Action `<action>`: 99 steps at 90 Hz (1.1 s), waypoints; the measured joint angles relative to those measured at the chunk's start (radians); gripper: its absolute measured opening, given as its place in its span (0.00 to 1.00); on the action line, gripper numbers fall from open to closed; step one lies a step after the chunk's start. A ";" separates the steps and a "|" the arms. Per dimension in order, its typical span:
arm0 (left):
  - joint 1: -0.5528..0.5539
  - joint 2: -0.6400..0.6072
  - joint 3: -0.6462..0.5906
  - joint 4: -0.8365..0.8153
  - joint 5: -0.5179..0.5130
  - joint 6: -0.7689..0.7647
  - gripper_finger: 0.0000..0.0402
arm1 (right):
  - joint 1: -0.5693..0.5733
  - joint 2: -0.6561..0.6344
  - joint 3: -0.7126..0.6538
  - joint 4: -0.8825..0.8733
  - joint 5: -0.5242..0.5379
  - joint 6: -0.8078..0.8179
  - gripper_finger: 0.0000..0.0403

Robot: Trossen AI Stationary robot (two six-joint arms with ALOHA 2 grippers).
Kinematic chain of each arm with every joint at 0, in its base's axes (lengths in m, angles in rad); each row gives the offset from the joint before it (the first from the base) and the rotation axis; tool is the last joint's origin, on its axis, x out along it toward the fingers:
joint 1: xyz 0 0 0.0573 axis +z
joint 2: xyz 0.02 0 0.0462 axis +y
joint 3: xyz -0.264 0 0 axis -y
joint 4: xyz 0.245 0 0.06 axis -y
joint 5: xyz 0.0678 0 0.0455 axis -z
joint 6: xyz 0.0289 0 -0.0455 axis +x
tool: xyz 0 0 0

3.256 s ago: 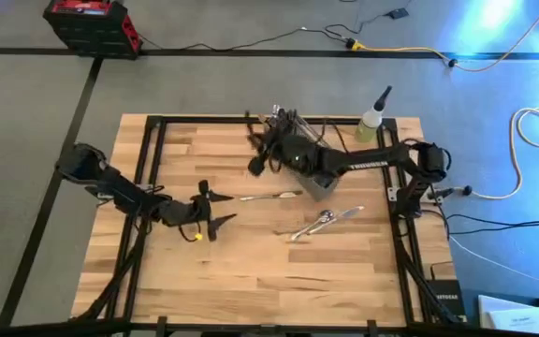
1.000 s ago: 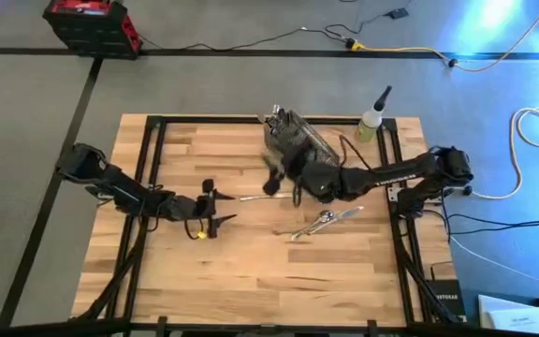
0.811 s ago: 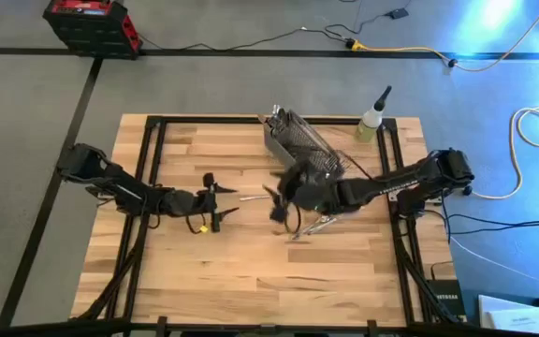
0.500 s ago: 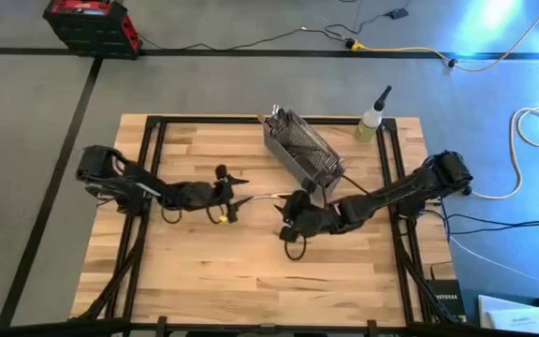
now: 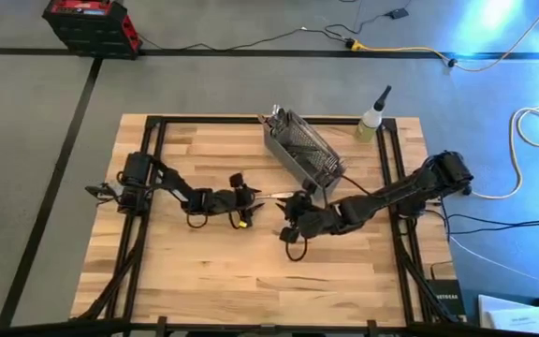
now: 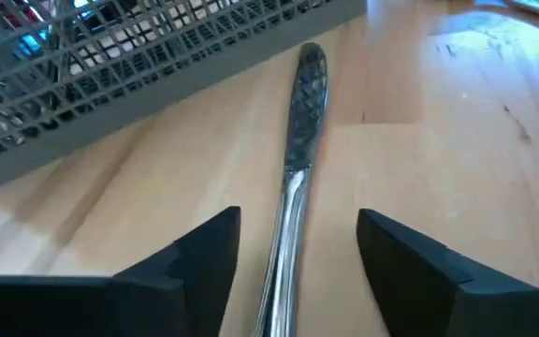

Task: Sort silverware
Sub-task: Put the silver knife into the gray silverware organizer

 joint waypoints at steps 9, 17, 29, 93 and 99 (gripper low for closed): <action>0.014 0.000 0.000 0.000 0.011 0.000 0.44 | 0.000 0.000 0.000 -0.001 -0.001 0.017 0.06; 0.037 0.000 0.000 0.002 0.080 0.009 0.42 | 0.000 0.000 0.000 -0.001 -0.001 0.022 0.04; 0.104 -0.001 0.002 -0.026 0.280 -0.045 0.39 | 0.000 0.000 0.000 0.001 -0.001 0.022 0.03; 0.056 -0.013 -0.127 -0.016 0.318 -0.244 0.08 | -0.008 0.148 0.001 0.222 -0.317 0.039 0.03; 0.034 -0.013 -0.160 0.029 0.313 -0.262 0.07 | -0.009 0.192 0.001 0.236 -0.318 0.036 0.03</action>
